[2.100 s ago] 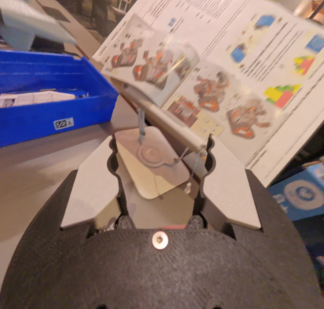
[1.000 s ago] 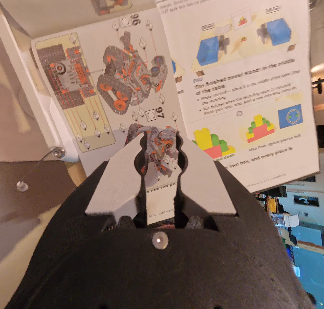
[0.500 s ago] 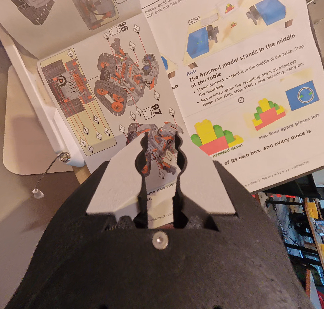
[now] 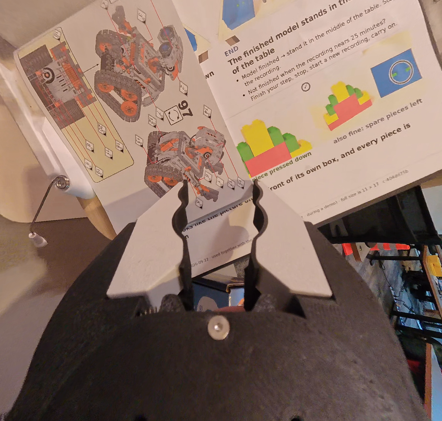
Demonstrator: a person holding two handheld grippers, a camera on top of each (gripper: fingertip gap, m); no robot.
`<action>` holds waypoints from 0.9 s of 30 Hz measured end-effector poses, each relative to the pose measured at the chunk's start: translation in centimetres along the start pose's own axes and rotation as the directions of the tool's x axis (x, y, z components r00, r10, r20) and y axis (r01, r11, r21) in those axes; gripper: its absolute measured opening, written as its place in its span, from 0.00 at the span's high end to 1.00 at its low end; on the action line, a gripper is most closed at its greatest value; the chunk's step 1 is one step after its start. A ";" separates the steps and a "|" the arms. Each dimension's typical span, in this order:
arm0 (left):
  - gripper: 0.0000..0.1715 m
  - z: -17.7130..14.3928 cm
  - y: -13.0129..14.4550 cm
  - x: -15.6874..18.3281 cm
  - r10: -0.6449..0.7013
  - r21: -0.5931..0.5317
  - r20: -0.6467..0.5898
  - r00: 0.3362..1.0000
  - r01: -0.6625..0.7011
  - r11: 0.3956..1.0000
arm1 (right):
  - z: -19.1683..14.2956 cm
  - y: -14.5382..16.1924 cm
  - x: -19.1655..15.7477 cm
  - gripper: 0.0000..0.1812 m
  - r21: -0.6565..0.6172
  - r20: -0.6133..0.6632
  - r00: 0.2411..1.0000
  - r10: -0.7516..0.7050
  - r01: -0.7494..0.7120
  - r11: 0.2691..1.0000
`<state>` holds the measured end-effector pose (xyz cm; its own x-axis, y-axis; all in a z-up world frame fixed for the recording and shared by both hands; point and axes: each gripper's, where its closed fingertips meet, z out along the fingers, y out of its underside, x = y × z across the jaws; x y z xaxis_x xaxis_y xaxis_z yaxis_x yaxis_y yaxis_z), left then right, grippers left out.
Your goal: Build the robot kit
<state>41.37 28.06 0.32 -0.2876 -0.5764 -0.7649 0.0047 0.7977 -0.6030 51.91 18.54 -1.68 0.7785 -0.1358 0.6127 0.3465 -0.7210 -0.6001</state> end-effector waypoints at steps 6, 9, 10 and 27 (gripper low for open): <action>0.74 4.5 -2.0 -0.7 0.052 -0.062 -0.031 0.998 -0.054 0.997 | -0.2 -0.3 0.5 0.78 0.044 -0.050 0.999 -0.001 0.003 0.999; 0.73 6.0 -1.2 -1.2 0.016 -0.104 -0.051 0.999 -0.021 0.994 | -0.4 -0.3 1.0 0.83 0.056 -0.074 0.997 -0.011 0.015 0.998; 0.74 6.3 -1.2 -1.2 0.004 -0.104 -0.057 0.998 -0.010 0.995 | -0.3 -0.3 1.0 0.83 0.051 -0.083 0.996 -0.016 0.020 0.998; 0.80 6.9 0.0 -0.4 -0.004 -0.115 -0.067 0.998 -0.004 0.993 | -0.8 0.1 1.8 0.99 -0.014 -0.149 0.988 -0.034 0.032 0.999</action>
<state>48.14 27.09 -0.91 -0.3508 -0.5663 -0.7458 -0.1041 0.8151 -0.5699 52.89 17.68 -0.22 0.6797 -0.2110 0.7025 0.3643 -0.7342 -0.5730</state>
